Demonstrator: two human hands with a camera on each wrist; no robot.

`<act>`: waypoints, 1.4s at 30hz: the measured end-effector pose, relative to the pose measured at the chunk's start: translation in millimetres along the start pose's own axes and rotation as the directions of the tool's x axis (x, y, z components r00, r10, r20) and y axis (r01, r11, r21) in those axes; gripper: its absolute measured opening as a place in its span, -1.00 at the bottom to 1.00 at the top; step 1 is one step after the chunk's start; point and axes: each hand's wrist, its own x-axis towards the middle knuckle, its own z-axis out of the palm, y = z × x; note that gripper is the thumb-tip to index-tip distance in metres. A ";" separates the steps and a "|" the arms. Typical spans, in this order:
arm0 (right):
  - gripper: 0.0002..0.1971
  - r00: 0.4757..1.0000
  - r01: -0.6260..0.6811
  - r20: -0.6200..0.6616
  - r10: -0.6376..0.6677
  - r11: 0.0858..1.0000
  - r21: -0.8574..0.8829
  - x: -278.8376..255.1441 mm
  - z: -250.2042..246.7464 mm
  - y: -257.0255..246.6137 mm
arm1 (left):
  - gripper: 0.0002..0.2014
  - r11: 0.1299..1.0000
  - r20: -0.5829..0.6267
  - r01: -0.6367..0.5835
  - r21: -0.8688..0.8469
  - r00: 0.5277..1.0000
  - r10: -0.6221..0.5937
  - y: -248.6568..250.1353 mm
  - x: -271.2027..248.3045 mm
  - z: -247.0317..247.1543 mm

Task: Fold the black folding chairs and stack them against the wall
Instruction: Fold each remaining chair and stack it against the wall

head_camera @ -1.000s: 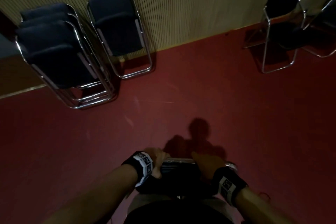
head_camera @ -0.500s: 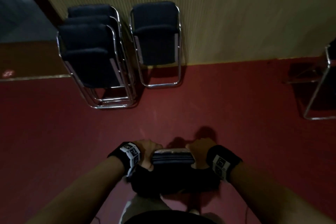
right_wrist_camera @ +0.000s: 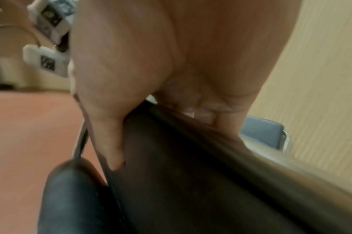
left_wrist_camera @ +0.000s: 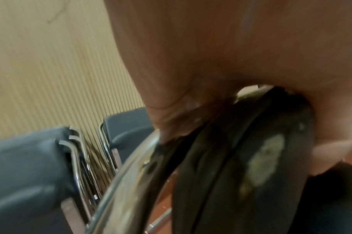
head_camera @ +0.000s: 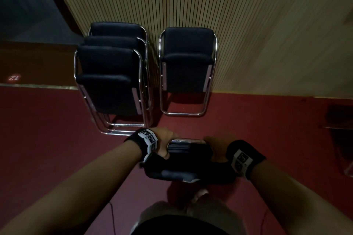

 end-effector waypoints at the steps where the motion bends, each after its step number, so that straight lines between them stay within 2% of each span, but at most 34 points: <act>1: -0.52 1.000 0.003 -0.025 -0.003 1.000 0.002 14.3 -11.0 9.6 | -0.49 1.000 -0.010 0.001 0.016 1.000 -0.001 -11.9 13.7 -13.9; 5: -0.63 0.996 0.035 -0.083 -0.034 0.999 0.019 47.1 -34.3 27.1 | -0.51 0.999 0.013 0.042 0.012 0.999 -0.042 -34.6 47.0 -44.7; 7: -0.59 0.993 0.062 -0.100 -0.061 0.998 0.010 84.1 -54.9 60.4 | -0.49 0.997 0.018 0.063 0.037 0.998 -0.064 -52.0 88.4 -69.2; 8: -0.56 0.994 0.066 -0.083 -0.066 0.998 0.002 82.7 -56.4 57.5 | -0.48 0.997 0.026 0.081 0.018 0.996 -0.082 -51.1 85.3 -68.8; 10: -0.50 0.990 0.086 -0.113 -0.083 0.996 0.021 111.5 -75.5 95.2 | -0.46 0.994 0.030 0.107 0.020 0.994 -0.108 -61.0 123.6 -92.3; 11: -0.48 0.990 0.094 -0.110 -0.091 0.995 0.027 109.7 -77.4 92.6 | -0.45 0.992 0.040 0.123 -0.003 0.992 -0.123 -60.6 121.0 -94.1; 13: -0.48 0.983 0.130 -0.133 -0.129 0.992 0.001 138.0 -103.2 126.9 | -0.44 0.989 0.028 0.145 0.004 0.989 -0.145 -70.1 151.1 -119.4; 19: -0.49 0.976 0.160 -0.149 -0.159 0.987 -0.005 183.6 -146.5 166.6 | -0.45 0.982 0.007 0.181 -0.046 0.983 -0.181 -94.5 191.6 -150.7; 22: -0.45 0.978 0.158 -0.134 -0.158 0.987 -0.013 211.3 -167.4 179.5 | -0.46 0.980 -0.009 0.174 -0.094 0.984 -0.176 -114.7 213.5 -164.9; 24: -0.43 0.980 0.157 -0.117 -0.160 0.987 -0.032 223.3 -178.9 182.9 | -0.40 0.980 0.017 0.161 -0.114 0.987 -0.161 -126.4 222.1 -173.2; 29: -0.40 0.993 0.111 -0.037 -0.111 0.994 -0.006 265.6 -197.5 192.3 | -0.32 0.989 0.050 0.118 -0.091 0.992 -0.114 -159.9 252.8 -193.7; 33: -0.32 0.999 0.043 0.012 -0.044 0.998 0.047 315.1 -219.6 192.8 | -0.35 0.995 0.082 0.059 -0.076 0.995 -0.053 -216.4 292.0 -213.5; 37: -0.39 0.999 -0.001 0.032 -0.002 0.994 0.108 362.1 -246.9 192.8 | -0.44 0.995 0.123 0.020 -0.103 0.992 -0.007 -269.3 322.1 -233.1; 38: -0.43 0.999 -0.001 0.043 -0.004 0.993 0.114 363.7 -249.9 196.9 | -0.45 0.994 0.124 0.014 -0.110 0.992 0.000 -266.8 322.0 -236.8; 40: -0.48 0.999 0.005 0.053 -0.011 0.994 0.110 392.4 -263.1 194.6 | -0.43 0.987 0.132 0.021 -0.160 0.991 0.000 -296.1 335.7 -238.2; 42: -0.48 0.996 0.006 0.092 -0.015 0.995 0.099 404.0 -274.0 197.3 | -0.39 0.985 0.143 0.015 -0.170 0.990 0.010 -305.0 340.7 -240.3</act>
